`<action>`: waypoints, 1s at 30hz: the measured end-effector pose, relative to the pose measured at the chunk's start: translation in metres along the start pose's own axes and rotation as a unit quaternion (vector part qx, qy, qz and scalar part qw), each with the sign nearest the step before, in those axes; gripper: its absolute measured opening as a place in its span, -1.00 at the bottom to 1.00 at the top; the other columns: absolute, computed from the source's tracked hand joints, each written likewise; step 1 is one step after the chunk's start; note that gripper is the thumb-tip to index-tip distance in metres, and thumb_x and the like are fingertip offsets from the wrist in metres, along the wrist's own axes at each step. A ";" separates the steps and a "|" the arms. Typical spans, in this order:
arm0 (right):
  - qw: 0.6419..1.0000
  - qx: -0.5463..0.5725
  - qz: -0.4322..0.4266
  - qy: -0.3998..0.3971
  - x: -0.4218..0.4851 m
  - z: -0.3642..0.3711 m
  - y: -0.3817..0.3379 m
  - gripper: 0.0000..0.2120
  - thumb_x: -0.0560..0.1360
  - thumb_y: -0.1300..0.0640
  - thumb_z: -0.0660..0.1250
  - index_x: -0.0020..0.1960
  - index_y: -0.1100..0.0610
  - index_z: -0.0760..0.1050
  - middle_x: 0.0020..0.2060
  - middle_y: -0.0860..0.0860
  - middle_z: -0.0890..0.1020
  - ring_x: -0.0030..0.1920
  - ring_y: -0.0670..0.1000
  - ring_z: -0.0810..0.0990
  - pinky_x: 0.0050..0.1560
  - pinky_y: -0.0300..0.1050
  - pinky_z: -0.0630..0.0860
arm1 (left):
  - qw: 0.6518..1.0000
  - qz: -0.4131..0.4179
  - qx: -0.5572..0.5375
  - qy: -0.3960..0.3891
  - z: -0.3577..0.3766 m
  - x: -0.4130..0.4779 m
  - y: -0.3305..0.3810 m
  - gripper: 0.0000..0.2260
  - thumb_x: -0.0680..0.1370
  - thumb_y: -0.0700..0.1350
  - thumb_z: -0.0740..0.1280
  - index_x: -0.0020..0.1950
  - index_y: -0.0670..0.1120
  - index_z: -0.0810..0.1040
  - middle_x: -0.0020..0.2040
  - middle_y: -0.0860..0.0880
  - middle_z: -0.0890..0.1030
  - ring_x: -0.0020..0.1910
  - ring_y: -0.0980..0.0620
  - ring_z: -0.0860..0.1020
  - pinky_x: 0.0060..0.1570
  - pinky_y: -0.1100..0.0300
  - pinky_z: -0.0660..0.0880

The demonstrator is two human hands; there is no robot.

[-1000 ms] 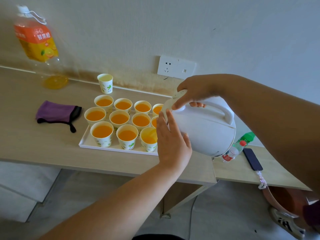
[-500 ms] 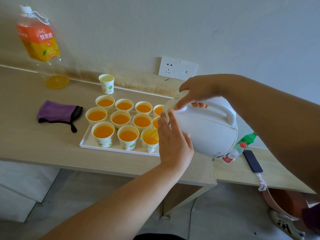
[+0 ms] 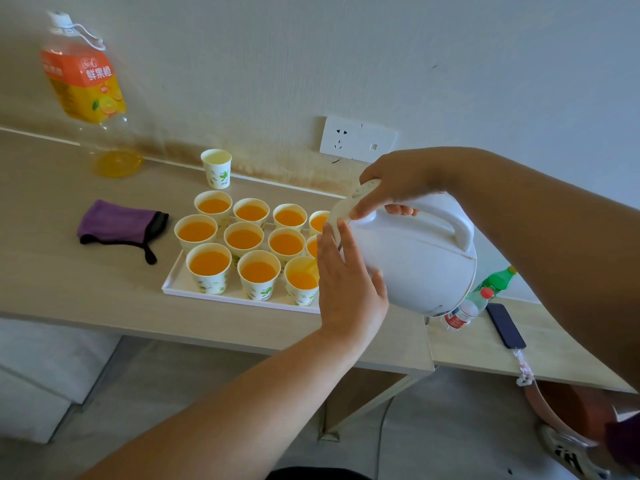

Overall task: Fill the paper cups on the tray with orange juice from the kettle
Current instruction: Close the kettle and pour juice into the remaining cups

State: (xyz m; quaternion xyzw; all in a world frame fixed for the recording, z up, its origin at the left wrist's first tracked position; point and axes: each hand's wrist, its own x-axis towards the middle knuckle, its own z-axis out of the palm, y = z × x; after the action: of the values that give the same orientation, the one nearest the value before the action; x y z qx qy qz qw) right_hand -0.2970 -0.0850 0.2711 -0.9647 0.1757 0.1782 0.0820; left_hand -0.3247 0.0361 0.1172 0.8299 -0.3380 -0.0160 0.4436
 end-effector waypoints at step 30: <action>1.000 -0.019 0.008 -0.011 -0.002 -0.008 -0.006 -0.59 0.39 -0.24 0.36 -0.18 0.13 0.49 -0.41 0.02 0.61 -0.41 -0.01 0.56 -0.08 -0.10 0.48 | 1.000 -0.009 0.008 -0.015 -0.007 0.002 0.004 -0.29 0.60 0.03 0.22 0.55 -0.10 -0.18 0.57 -0.14 -0.14 0.55 -0.10 -0.11 0.49 0.06 0.09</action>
State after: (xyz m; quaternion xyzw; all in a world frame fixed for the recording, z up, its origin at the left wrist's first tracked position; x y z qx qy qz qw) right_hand -0.2941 -0.0809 0.2796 -0.9627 0.1787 0.1929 0.0638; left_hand -0.3232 0.0387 0.1255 0.8361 -0.3372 -0.0303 0.4317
